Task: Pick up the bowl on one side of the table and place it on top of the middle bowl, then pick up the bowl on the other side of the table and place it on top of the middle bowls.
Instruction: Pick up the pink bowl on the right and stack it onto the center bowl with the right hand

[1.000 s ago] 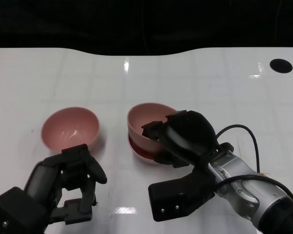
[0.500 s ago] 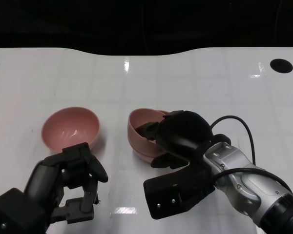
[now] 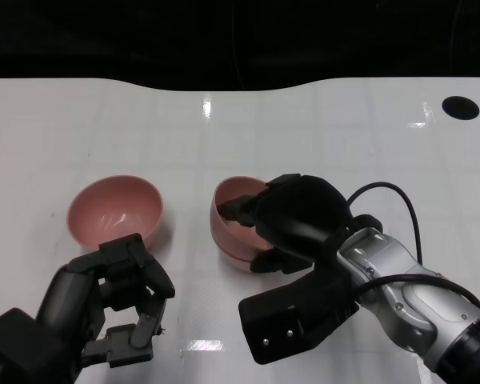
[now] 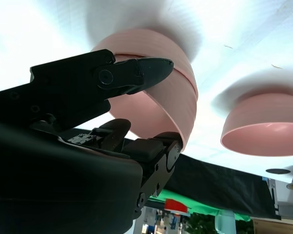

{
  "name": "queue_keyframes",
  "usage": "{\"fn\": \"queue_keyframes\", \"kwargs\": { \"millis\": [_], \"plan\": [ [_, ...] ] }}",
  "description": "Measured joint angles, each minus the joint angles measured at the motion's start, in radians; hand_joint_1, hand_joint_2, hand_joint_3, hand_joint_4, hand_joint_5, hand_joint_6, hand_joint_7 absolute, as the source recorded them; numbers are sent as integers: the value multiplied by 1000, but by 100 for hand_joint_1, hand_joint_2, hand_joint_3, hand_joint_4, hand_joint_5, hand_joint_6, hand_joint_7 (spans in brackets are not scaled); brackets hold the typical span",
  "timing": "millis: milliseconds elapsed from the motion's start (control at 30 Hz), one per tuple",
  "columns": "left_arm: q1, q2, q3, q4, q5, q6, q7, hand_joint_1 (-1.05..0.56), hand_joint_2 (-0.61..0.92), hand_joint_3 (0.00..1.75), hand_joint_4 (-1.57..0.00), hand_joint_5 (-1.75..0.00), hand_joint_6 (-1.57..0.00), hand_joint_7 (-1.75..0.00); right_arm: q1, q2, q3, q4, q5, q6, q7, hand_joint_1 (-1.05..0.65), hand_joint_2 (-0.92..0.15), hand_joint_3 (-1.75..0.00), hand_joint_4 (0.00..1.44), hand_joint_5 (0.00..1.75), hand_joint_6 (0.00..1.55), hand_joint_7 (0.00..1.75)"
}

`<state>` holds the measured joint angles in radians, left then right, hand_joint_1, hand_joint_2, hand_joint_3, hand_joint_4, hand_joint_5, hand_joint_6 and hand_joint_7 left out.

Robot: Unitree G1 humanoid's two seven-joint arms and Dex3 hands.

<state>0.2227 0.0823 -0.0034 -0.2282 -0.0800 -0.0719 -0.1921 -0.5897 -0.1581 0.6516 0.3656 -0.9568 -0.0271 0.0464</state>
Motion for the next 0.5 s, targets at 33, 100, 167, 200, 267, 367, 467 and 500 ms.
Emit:
{"fn": "queue_keyframes", "kwargs": {
  "millis": [33, 100, 167, 200, 267, 367, 467, 500],
  "plan": [
    [0, 1, 0, 0, 0, -2, 0, -14, 47, 117, -84, -175, -86, -138, 0, -4, 1, -3, -3, 0, 2, -70, -92, -23, 51, 20, 47, 3],
    [0, 2, 0, 0, 0, -3, 0, -14, 47, 117, -83, -175, -86, -136, 1, -6, 5, -8, -8, 0, 9, -70, -92, -23, 51, 19, 47, 3],
    [0, 2, 0, 0, 0, -3, 0, -14, 47, 117, -82, -175, -87, -134, 2, -8, 9, -14, -10, 0, 17, -69, -92, -23, 52, 19, 48, 3],
    [0, 2, 0, 0, 0, -3, 0, -13, 48, 117, -82, -175, -87, -133, 2, -8, 12, -17, -10, 0, 19, -69, -92, -23, 53, 19, 49, 3],
    [0, 2, 0, 0, -1, -3, 0, -12, 48, 117, -82, -175, -87, -132, 2, -10, 15, -19, -10, -1, 20, -69, -92, -23, 56, 20, 51, 4],
    [0, 2, 0, 0, -3, -3, 0, -13, 47, 118, -83, -175, -87, -135, 2, -16, 16, -20, -10, -12, 19, -67, -92, -23, 64, 23, 56, 6],
    [0, 2, -1, 0, 0, -3, 0, -12, 46, 121, -83, -175, -86, -139, 2, -25, 16, -21, -13, -25, 15, -64, -92, -24, 77, 29, 62, 8],
    [0, 2, -1, 0, 0, -3, 0, -12, 45, 122, -83, -175, -85, -140, 2, -27, 17, -21, -15, -28, 12, -61, -92, -24, 83, 31, 64, 9]
  ]
}}
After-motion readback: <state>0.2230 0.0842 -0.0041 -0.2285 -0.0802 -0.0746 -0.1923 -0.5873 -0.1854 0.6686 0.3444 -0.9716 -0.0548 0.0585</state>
